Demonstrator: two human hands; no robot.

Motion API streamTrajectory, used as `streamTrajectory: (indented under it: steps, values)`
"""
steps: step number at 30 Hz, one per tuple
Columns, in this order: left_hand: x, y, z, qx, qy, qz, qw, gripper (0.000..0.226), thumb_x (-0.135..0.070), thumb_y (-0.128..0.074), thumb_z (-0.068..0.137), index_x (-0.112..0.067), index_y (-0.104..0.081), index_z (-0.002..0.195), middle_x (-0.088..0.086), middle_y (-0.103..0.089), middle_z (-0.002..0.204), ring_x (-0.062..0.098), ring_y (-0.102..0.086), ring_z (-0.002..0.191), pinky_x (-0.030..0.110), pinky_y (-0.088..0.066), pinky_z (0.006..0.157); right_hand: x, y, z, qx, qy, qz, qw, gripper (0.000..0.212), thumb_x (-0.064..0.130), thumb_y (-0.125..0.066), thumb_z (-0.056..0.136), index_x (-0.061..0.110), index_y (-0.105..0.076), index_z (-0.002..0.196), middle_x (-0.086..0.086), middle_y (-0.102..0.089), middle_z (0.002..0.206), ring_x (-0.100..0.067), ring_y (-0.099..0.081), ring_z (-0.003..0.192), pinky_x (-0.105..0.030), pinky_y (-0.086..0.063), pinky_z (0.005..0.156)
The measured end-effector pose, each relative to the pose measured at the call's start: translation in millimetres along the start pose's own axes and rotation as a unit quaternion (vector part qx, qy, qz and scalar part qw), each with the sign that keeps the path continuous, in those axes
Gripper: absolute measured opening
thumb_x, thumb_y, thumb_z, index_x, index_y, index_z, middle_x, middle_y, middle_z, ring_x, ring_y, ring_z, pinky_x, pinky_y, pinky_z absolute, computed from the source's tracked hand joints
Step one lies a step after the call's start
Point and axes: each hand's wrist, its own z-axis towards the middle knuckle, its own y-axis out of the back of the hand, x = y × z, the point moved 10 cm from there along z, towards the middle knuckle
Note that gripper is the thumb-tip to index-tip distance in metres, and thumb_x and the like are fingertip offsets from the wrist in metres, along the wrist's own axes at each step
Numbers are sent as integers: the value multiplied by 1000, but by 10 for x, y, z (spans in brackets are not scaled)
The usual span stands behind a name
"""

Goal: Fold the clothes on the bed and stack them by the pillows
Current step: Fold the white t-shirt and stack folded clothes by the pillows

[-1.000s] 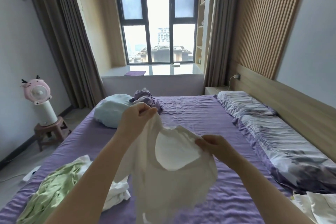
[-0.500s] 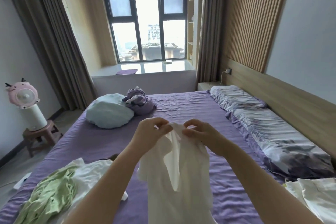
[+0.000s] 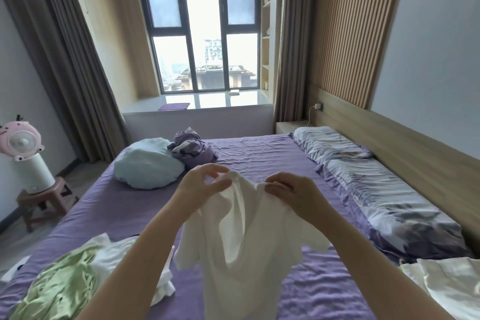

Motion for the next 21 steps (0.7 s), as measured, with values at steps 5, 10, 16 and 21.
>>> streamTrajectory:
  steps: [5, 10, 16, 21]
  values:
    - [59, 220, 20, 25, 4, 80, 996, 27, -22, -81, 73, -35, -69, 92, -4, -56, 85, 0, -52, 70, 6, -39, 66, -66, 87, 107, -41, 8, -42, 998, 8, 23, -64, 88, 25, -72, 90, 27, -63, 74, 14, -56, 72, -5, -39, 67]
    - [252, 441, -35, 52, 47, 148, 986, 19, -29, -82, 71, -21, -73, 86, -2, -65, 80, 11, -57, 74, 22, -45, 72, -129, 209, 203, -80, 11, -15, 997, 10, 15, -61, 90, 22, -68, 87, 10, -63, 81, 4, -55, 75, -8, -40, 70]
    - [345, 485, -123, 107, 31, 200, 973, 15, -20, -82, 72, -25, -70, 77, -5, -69, 81, 2, -60, 75, 14, -46, 68, -441, 82, 228, -43, -75, -30, 996, 12, 22, -50, 96, 23, -56, 86, 6, -59, 76, -1, -52, 69, -5, -35, 61]
    - [373, 768, -115, -35, 13, 205, 978, 10, -21, -68, 86, -14, -63, 82, 2, -64, 76, 14, -54, 71, 17, -39, 65, -549, 10, 124, 88, -71, -47, 993, 13, 30, -73, 80, 36, -61, 82, 14, -65, 82, -3, -59, 78, -11, -42, 69]
